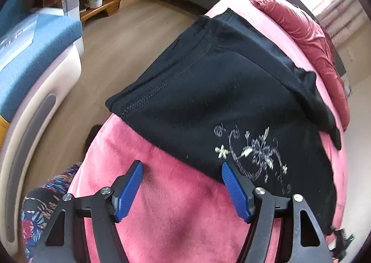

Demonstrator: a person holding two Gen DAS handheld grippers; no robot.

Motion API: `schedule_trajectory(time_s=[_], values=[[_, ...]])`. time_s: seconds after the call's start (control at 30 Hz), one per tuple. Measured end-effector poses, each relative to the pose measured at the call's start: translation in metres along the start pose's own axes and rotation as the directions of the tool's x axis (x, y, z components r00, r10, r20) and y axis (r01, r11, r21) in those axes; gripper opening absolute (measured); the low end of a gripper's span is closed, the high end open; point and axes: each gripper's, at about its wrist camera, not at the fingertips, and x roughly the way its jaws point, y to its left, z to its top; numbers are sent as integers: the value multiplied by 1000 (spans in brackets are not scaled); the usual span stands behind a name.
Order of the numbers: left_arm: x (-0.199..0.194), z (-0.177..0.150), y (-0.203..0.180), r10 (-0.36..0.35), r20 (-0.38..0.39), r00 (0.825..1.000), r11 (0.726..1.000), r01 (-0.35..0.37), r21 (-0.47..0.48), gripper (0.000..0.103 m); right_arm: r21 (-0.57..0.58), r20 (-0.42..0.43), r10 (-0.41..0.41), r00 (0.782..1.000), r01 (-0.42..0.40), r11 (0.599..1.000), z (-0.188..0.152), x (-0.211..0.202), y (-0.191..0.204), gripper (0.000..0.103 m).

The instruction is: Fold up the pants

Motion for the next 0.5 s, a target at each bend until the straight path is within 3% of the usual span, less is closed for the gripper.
schedule_trajectory(time_s=[0.13, 0.2, 0.23, 0.4, 0.5], values=[[3, 12, 0, -60, -15, 998, 998, 60, -26, 51, -3, 10, -20, 1000, 20, 1000, 17, 14, 3, 50], [7, 19, 1, -66, -14, 998, 997, 65, -31, 44, -34, 3, -39, 999, 39, 999, 24, 20, 9, 47], [8, 21, 0, -64, -13, 998, 998, 64, -29, 40, -47, 2, -47, 999, 47, 998, 27, 23, 11, 47], [11, 29, 1, -67, -6, 998, 997, 67, -49, 39, -69, -2, -66, 998, 66, 995, 39, 28, 18, 47], [8, 30, 3, -56, 5, 998, 997, 56, -51, 23, -88, -3, -80, 997, 80, 993, 41, 29, 17, 46]])
